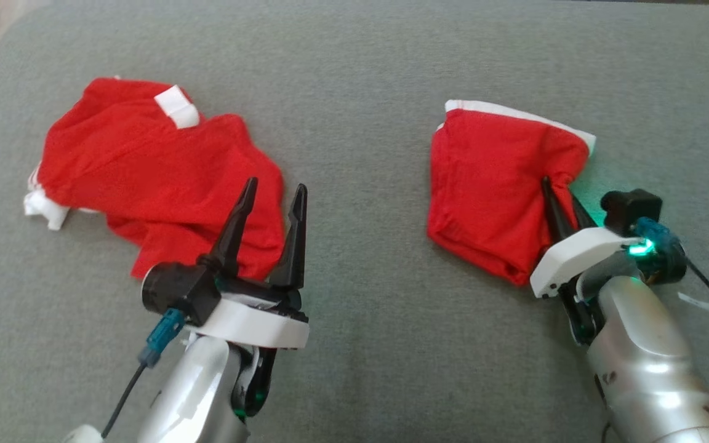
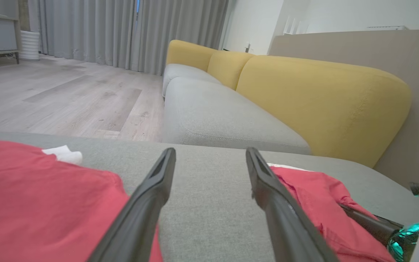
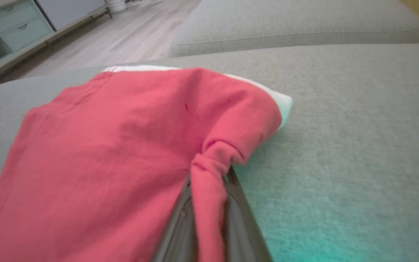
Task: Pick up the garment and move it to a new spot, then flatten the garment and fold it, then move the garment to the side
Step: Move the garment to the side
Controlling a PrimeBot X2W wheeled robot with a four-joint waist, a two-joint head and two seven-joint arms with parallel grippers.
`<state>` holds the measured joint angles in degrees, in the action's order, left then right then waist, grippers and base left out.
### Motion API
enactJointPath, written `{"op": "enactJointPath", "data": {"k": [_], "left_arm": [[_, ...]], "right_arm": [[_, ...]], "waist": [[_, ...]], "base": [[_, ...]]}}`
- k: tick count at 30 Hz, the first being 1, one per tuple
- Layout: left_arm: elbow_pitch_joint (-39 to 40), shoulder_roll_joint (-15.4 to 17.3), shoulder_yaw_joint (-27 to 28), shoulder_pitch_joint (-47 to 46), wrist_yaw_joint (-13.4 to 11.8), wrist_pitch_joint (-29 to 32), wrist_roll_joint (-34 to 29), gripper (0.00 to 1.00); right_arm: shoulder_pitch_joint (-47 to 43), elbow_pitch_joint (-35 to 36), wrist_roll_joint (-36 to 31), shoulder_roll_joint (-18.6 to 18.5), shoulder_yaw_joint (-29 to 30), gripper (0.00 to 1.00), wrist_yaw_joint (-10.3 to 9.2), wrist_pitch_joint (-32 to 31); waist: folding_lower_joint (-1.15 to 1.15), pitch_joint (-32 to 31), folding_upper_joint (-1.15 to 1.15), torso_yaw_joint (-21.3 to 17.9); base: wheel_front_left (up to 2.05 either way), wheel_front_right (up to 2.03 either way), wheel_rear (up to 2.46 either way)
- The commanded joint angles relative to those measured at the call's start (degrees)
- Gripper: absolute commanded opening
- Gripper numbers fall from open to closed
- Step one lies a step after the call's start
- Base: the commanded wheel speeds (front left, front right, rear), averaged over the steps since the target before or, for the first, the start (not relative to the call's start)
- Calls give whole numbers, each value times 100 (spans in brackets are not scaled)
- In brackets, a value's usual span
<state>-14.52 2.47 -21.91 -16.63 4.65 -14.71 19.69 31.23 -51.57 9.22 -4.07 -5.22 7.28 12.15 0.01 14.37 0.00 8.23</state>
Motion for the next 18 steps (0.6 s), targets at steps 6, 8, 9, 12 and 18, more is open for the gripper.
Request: {"op": "enactJointPath", "data": {"k": [6, 8, 9, 12, 18], "left_arm": [[243, 41, 235, -233, -17, -29, -37, 100], [261, 41, 241, -277, -12, -29, -32, 100], [276, 41, 242, -300, -14, -29, -19, 100], [334, 41, 196, -386, -17, -29, 13, 100], [412, 41, 90, -601, -12, -29, -3, 100]], "right_arm": [[371, 174, -284, -288, -468, 0, 21, 93], [445, 234, -296, -531, -679, 0, 21, 10], [480, 271, -293, -683, -801, 0, 21, -42], [574, 408, -163, -1200, -1167, 0, 21, -219], [694, 596, 378, -2403, -1697, 0, 21, -580]], "waist": [[-1, -65, 0, -433], [-1, -53, 0, -547], [-1, -39, 0, -605], [-1, 45, 0, -741], [-1, 332, 0, -829]], "base": [[0, 0, 0], [0, 0, 0], [0, 0, 0], [0, 0, 0], [0, 0, 0]]}}
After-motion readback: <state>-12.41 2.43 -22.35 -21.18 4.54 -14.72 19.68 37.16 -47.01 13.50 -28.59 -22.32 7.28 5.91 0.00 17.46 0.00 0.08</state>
